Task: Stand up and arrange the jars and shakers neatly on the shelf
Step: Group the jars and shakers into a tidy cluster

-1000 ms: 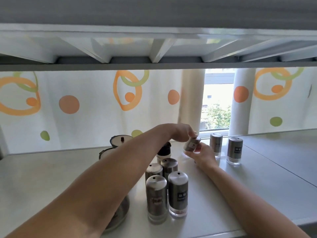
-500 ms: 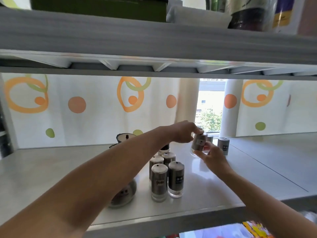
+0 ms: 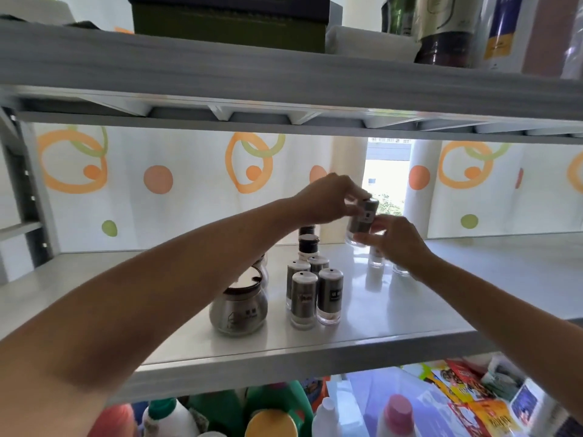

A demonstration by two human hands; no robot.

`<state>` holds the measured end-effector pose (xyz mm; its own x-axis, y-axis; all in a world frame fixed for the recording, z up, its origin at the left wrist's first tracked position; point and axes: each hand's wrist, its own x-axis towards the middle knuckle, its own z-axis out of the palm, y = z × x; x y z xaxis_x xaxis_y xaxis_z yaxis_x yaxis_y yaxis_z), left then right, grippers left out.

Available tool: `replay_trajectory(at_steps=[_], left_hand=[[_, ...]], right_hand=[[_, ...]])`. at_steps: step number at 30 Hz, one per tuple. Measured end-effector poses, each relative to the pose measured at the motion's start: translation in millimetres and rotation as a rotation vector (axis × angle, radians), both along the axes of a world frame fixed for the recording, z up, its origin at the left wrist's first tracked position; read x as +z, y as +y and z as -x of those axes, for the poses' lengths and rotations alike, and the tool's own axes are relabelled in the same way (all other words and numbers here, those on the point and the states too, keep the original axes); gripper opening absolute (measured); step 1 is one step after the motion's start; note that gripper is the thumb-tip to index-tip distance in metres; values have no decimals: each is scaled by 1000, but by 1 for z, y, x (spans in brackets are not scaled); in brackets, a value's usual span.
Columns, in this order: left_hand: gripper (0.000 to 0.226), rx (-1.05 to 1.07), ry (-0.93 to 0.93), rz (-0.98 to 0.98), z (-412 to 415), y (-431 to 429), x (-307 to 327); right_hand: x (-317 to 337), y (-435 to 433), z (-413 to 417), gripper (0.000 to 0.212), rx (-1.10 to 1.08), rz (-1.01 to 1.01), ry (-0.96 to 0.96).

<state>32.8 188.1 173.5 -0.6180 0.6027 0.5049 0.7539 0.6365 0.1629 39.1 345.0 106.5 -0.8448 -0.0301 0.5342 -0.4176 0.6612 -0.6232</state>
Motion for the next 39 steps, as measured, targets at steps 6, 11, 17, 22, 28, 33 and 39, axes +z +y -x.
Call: replay_trajectory(at_steps=[6, 11, 17, 22, 28, 33, 39], left_hand=[[39, 208, 150, -224, 9, -32, 10], [40, 299, 91, -283, 24, -67, 0], [26, 337, 3, -329, 38, -88, -13], [30, 386, -71, -328, 50, -92, -23], [23, 466, -135, -260, 54, -87, -37], [22, 519, -192, -204, 57, -86, -47], [20, 501, -243, -160, 56, -84, -52]], right_hand=[[37, -52, 21, 29, 76, 22, -63], [37, -85, 41, 33, 141, -65, -137], [32, -95, 60, 35, 286, 82, -146], [26, -100, 72, 33, 299, 2, -162], [13, -104, 82, 46, 270, -116, -186], [3, -106, 88, 49, 227, -211, -214], [-2, -104, 88, 49, 242, -261, -289]])
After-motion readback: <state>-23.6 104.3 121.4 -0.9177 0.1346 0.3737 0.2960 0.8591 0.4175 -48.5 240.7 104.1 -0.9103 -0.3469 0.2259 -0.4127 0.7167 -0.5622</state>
